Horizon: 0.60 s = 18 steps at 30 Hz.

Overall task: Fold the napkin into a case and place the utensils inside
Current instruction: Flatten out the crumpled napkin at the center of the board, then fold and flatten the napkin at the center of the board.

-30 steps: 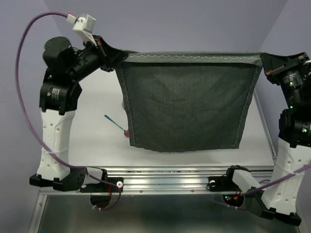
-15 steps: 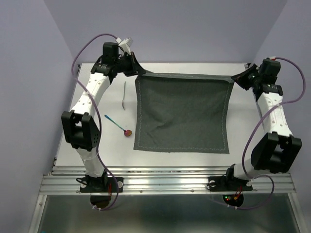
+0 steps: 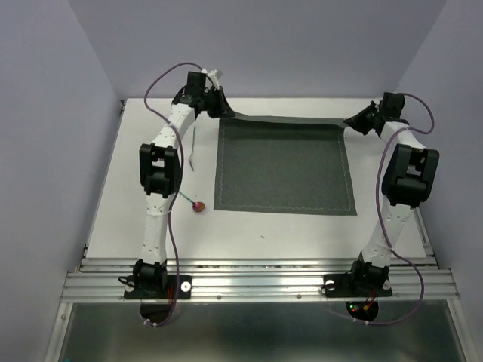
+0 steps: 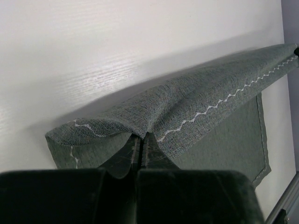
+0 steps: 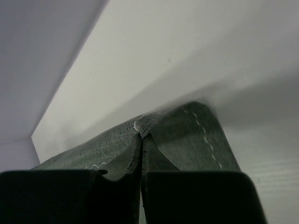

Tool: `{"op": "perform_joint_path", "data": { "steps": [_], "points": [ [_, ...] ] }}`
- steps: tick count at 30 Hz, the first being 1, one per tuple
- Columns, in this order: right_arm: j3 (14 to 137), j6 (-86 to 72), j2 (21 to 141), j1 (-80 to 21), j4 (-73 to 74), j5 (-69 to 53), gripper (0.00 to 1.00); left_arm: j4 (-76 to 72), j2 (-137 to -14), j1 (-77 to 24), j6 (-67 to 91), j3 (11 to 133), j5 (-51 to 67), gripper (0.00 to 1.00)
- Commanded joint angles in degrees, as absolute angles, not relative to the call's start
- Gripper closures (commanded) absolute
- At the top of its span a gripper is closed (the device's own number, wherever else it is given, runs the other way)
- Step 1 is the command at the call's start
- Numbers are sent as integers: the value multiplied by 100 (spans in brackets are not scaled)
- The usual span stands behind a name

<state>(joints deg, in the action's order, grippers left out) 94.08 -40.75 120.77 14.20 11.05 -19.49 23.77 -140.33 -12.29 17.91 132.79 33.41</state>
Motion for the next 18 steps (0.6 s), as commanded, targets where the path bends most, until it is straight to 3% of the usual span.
{"op": "perform_joint_path", "data": {
  "steps": [1,8,18],
  "points": [
    [10405,-3911,12558,1600,747,-1837,99,2207,-14115,-923,1828,13904,3348,100],
    [10644,-3885,12666,1600,879,-1854,99,1968,-14169,-896,1925,13904,3507,100],
    [8395,-3885,10794,1600,966,-1697,99,2583,-12631,-914,1380,12158,3287,100]
  ]
}}
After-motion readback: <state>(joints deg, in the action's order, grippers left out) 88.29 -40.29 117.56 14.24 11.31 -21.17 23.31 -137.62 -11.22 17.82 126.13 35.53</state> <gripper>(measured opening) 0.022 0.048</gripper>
